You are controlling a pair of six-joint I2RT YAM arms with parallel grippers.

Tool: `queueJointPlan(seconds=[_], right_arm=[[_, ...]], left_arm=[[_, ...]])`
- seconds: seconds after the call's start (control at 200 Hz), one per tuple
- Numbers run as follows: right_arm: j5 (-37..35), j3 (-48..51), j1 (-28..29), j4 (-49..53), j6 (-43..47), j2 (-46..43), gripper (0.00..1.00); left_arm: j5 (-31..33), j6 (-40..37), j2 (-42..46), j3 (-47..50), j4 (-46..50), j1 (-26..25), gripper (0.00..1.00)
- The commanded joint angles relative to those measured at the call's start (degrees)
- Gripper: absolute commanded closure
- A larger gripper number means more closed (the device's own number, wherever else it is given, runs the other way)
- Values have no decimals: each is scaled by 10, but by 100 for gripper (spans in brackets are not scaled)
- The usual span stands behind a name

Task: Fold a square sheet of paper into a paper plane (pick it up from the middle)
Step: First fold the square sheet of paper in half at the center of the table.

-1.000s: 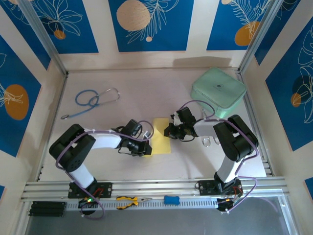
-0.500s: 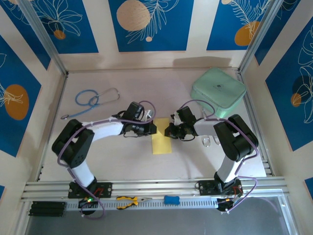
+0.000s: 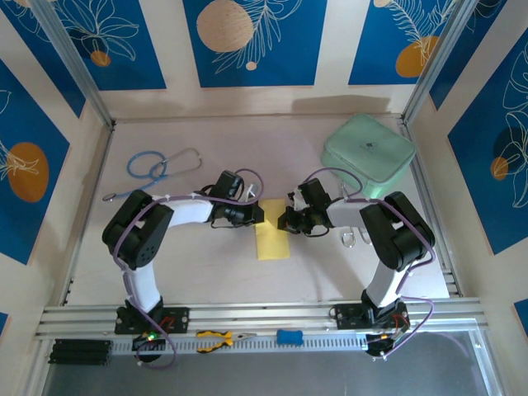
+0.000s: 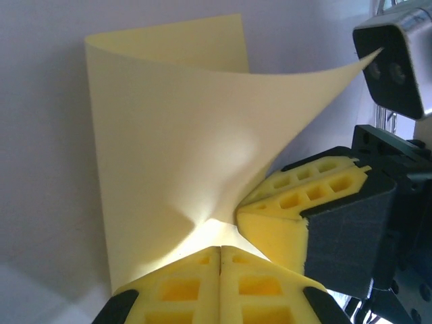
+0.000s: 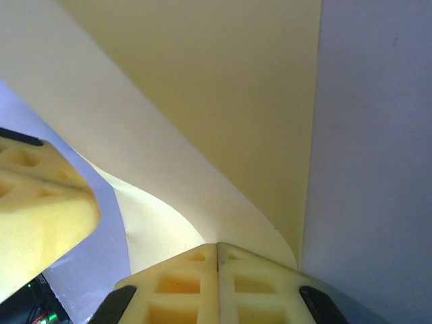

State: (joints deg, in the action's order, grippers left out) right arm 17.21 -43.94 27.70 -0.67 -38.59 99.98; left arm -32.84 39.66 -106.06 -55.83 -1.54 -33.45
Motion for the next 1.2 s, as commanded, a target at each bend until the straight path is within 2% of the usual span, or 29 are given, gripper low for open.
queueJointPlan(seconds=[0.0, 0.255, 0.42, 0.695, 1.195], right_arm=[[-40, 13, 1, 67, 5, 35, 100], [-43, 18, 2, 67, 2, 33, 100], [-44, 18, 2, 67, 1, 31, 100], [-48, 20, 3, 70, 0, 24, 100], [-47, 25, 3, 68, -2, 22, 100]], left_arm=[[-18, -19, -22, -8, -13, 11, 94], [-14, -12, -49, 33, -36, 16, 94], [1, -13, -55, 26, 4, 21, 94], [-25, -7, -29, -11, 18, 25, 94], [-59, 24, -60, -25, -45, 37, 94]])
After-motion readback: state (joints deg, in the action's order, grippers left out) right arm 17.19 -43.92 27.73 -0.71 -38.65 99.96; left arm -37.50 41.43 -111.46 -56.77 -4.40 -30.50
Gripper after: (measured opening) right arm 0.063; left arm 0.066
